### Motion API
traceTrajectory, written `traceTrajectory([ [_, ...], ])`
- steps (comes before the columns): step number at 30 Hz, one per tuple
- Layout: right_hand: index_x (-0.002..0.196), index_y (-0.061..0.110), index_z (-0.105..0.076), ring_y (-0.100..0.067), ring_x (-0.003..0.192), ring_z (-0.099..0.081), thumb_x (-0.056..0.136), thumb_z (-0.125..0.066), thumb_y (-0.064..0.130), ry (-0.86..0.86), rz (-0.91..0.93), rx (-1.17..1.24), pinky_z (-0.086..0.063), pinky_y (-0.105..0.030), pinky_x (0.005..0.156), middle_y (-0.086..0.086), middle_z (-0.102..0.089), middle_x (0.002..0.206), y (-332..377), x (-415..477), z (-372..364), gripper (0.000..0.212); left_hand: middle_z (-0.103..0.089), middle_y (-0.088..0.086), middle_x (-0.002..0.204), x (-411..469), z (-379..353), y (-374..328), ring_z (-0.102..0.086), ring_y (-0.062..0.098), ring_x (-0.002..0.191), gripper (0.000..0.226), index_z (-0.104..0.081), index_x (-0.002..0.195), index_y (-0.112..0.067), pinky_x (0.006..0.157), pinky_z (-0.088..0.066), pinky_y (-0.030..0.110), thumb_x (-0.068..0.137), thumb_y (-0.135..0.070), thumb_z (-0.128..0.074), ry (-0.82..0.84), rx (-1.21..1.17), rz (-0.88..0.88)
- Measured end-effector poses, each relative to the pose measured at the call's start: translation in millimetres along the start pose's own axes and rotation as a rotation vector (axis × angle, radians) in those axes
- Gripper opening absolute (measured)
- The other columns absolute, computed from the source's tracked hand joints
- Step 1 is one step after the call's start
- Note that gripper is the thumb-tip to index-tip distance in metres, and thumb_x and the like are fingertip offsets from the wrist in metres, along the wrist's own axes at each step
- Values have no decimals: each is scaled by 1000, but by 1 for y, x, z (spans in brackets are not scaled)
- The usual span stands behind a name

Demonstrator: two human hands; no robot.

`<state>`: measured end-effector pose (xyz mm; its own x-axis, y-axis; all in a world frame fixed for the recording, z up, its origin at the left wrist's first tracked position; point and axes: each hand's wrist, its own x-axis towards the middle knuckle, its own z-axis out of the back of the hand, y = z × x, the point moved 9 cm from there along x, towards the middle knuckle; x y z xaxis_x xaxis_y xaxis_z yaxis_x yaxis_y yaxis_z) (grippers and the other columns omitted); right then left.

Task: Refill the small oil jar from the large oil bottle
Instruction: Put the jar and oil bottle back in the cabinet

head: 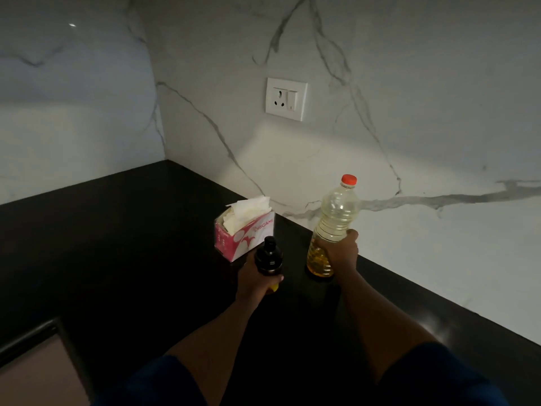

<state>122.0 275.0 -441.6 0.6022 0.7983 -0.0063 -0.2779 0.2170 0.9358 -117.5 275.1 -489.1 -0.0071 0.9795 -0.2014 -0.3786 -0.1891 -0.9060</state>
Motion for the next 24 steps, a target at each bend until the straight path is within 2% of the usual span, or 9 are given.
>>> traceTrajectory([
  [2, 124, 9, -34, -30, 118, -51, 67, -82, 19, -2, 4, 14, -47, -45, 96, -12, -50, 126, 2, -8, 1, 75, -50, 2, 134, 0, 1, 1, -42, 22, 129, 80, -37, 135, -15, 109, -31, 38, 67, -14, -79, -11, 33, -16],
  [8, 124, 11, -36, -27, 117, -53, 66, -83, 18, 9, 71, 9, -46, -43, 96, -10, -53, 124, 14, -57, 16, 75, -54, 2, 125, -18, 25, -7, -49, 21, 121, 72, -41, 129, -14, 107, -36, 37, 68, -17, -79, -49, 56, -93],
  [12, 127, 12, -36, -25, 115, -53, 66, -82, 19, 6, 164, -11, -44, -36, 92, -8, -53, 124, 45, -109, 38, 77, -55, -2, 118, -44, 49, -28, -51, 22, 119, 72, -43, 128, -17, 101, -41, 38, 66, -12, -79, 32, -69, -136],
  [14, 126, 13, -37, -23, 111, -54, 66, -82, 21, -25, 199, -19, -45, -33, 88, -6, -55, 120, 63, -134, 52, 76, -54, -2, 119, -60, 61, -46, -49, 20, 118, 73, -42, 130, -18, 94, -39, 32, 67, -9, -78, 85, -116, -173],
  [17, 120, 16, -40, -22, 102, -57, 66, -81, 22, -106, 242, 11, -44, -30, 81, -1, -55, 108, 99, -177, 76, 68, -55, -3, 118, -92, 82, -82, -48, 14, 109, 72, -43, 130, -20, 91, -35, 29, 68, -8, -78, 170, -121, -276],
  [21, 120, 14, -41, -18, 93, -55, 68, -81, 23, -196, 309, 25, -45, -29, 80, -6, -59, 115, 155, -229, 108, 66, -61, -1, 115, -134, 111, -132, -56, 18, 102, 66, -50, 122, -23, 88, -46, 33, 63, -18, -80, 206, -113, -389],
  [24, 123, 13, -41, -21, 98, -58, 68, -81, 26, -274, 376, 33, -47, -31, 83, -7, -59, 117, 206, -262, 136, 70, -59, -4, 106, -169, 133, -181, -52, 15, 94, 62, -51, 121, -22, 79, -41, 28, 66, -20, -79, 243, -107, -496],
])
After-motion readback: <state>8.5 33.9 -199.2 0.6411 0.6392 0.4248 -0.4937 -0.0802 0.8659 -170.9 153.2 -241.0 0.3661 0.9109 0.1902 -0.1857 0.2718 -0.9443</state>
